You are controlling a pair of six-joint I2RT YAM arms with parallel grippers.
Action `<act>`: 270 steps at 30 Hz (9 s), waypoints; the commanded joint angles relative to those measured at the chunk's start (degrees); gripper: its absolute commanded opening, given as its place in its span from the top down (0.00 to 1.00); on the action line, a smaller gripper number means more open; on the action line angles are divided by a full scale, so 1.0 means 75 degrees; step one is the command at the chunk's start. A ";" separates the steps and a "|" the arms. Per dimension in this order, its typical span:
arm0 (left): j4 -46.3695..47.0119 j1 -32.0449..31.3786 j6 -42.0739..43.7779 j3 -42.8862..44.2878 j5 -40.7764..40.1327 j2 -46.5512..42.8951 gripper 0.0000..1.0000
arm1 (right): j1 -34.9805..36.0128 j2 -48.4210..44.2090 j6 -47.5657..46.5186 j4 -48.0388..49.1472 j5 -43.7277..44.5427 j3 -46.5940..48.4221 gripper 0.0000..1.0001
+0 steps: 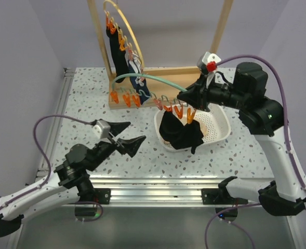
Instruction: Remove the underwear clipped to the hanger
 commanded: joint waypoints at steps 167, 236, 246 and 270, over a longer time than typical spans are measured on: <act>-0.1780 0.1997 -0.1843 0.2818 -0.1430 0.1754 0.44 | 0.3265 0.4311 -0.0094 0.0237 0.2124 0.4546 1.00; -0.0045 0.1833 -0.1784 0.1880 0.1700 0.1484 0.16 | 0.3148 0.4581 -0.0165 0.0436 0.2112 0.4230 1.00; 0.0153 0.1669 -0.1924 0.2044 0.0574 0.1789 0.19 | 0.3136 0.4604 -0.0095 0.0459 0.2077 0.4253 1.00; 0.0986 0.1505 -0.2077 0.2021 0.0327 0.2106 1.00 | 0.3136 0.4511 -0.0094 0.0448 0.2030 0.4078 1.00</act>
